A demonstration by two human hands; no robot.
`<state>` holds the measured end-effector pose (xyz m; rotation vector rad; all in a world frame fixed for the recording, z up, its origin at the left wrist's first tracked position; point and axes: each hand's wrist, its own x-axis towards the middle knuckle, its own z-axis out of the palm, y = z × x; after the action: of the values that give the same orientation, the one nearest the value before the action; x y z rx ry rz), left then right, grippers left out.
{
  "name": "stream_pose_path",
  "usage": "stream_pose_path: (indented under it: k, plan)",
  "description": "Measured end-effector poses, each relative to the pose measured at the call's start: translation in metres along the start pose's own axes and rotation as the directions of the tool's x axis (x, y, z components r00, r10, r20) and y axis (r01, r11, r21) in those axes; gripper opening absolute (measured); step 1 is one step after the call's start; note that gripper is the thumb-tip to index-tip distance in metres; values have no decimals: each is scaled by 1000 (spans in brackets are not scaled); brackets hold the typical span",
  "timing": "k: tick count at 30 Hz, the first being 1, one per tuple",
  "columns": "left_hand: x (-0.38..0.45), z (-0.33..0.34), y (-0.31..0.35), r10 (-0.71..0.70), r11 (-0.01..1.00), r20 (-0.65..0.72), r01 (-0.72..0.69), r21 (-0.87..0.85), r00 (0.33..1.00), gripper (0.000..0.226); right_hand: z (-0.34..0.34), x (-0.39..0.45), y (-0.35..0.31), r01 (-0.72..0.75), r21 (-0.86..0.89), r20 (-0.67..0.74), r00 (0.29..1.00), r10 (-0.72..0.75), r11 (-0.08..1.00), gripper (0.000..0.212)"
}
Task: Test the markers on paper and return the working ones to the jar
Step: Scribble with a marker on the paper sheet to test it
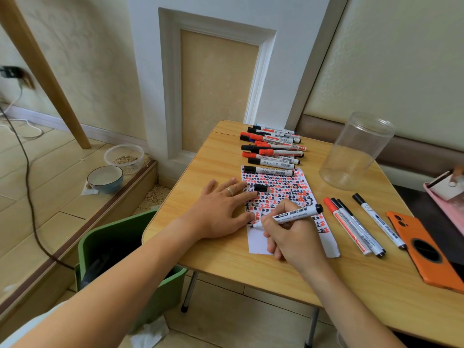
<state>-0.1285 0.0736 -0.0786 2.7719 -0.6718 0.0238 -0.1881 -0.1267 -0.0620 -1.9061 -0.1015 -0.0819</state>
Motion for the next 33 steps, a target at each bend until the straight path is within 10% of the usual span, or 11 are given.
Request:
stream_pose_path:
  k: [33]
  plan:
    - [1,1,-1,11,1000,-8,-11,5,1000,64,1,3,3,-13,3,-6,1000,13,1000,27]
